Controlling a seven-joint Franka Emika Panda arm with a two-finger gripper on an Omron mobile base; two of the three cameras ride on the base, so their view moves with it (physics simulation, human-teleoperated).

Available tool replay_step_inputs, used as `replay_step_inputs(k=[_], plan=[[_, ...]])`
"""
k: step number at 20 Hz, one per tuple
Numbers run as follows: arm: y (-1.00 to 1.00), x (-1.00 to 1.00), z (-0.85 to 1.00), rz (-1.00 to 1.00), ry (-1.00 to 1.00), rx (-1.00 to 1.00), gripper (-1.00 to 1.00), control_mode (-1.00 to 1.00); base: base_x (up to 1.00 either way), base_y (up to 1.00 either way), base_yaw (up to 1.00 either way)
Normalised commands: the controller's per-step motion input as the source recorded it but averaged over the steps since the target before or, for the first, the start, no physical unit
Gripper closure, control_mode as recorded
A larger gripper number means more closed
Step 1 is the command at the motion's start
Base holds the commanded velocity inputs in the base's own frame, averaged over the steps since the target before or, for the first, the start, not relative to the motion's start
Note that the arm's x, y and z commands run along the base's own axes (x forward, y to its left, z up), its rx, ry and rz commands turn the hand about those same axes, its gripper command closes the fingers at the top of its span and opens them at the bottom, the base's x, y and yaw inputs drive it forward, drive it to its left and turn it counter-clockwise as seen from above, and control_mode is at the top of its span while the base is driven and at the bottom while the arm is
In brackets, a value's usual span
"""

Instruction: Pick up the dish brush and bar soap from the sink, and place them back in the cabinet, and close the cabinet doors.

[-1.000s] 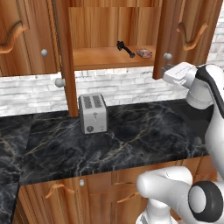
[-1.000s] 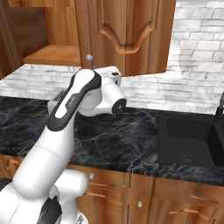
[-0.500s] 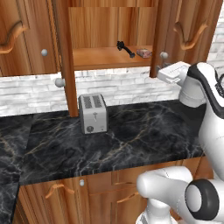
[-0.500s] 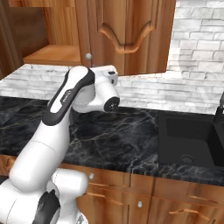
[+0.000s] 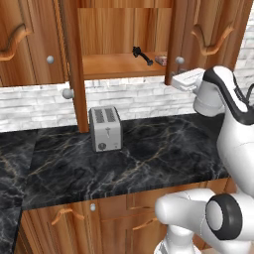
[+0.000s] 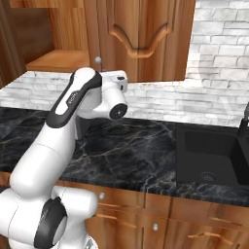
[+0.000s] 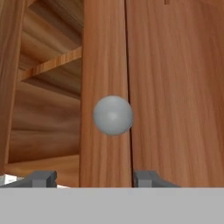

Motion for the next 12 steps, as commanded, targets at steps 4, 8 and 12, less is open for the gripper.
replay_step_inputs(k=[4, 8, 12], plan=[[0.00, 0.18, 0.00, -0.04, 0.00, 0.00, -1.00, -1.00, 0.00, 0.00, 0.00], [0.00, 0.22, 0.00, -0.05, 0.00, 0.00, -1.00, -1.00, 0.00, 0.00, 0.00], [0.00, 0.22, 0.00, -0.06, 0.00, 0.00, -1.00, -1.00, 0.00, 0.00, 0.00]])
